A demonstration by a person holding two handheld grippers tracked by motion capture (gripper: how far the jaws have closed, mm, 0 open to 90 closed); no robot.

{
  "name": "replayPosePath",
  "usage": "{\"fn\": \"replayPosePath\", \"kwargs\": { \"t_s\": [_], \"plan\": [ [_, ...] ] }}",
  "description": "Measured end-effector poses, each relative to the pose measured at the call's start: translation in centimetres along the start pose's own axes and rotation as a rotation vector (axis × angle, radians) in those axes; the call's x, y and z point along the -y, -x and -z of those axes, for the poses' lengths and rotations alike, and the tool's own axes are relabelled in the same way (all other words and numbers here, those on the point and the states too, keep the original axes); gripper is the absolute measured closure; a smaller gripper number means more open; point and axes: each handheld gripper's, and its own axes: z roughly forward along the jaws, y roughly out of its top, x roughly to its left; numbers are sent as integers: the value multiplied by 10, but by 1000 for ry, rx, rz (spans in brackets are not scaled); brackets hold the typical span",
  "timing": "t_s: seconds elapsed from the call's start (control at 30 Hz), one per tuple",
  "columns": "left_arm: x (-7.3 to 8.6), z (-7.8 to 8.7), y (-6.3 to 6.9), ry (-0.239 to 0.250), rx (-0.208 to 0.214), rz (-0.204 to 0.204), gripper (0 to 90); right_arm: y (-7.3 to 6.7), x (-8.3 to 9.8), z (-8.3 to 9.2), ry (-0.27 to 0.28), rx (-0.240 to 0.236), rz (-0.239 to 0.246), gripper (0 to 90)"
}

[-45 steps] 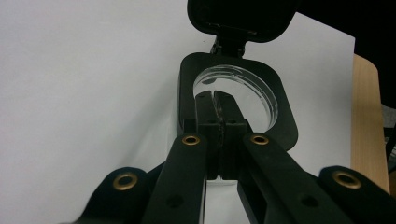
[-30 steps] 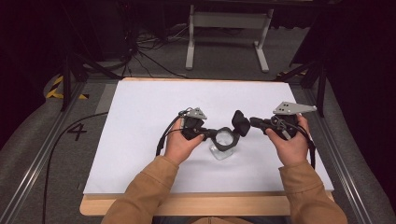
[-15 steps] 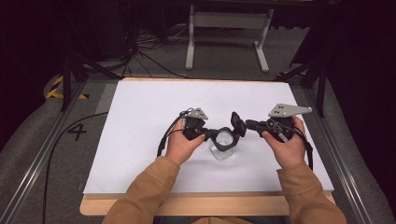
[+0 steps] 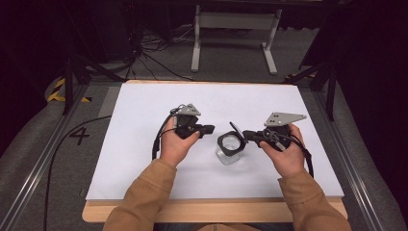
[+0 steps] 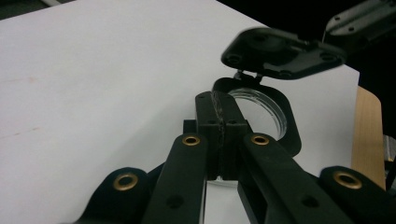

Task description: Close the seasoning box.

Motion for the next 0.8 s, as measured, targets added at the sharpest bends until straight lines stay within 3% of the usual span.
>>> {"fn": "replayPosePath", "kwargs": {
  "t_s": [0.3, 0.67, 0.73, 0.8],
  "plan": [
    [3, 8, -10, -5, -17, 37, 900, -6, 6, -15, -30, -36, 8, 900],
    [5, 5, -11, -9, -10, 39, 900, -10, 17, -33, -97, -64, 6, 900],
    [5, 3, -11, -13, -10, 36, 900, -11, 19, -35, -92, -64, 8, 900],
    [7, -2, -12, -23, -9, 34, 900, -13, 19, -29, -78, -31, 38, 900]
  ]
}}
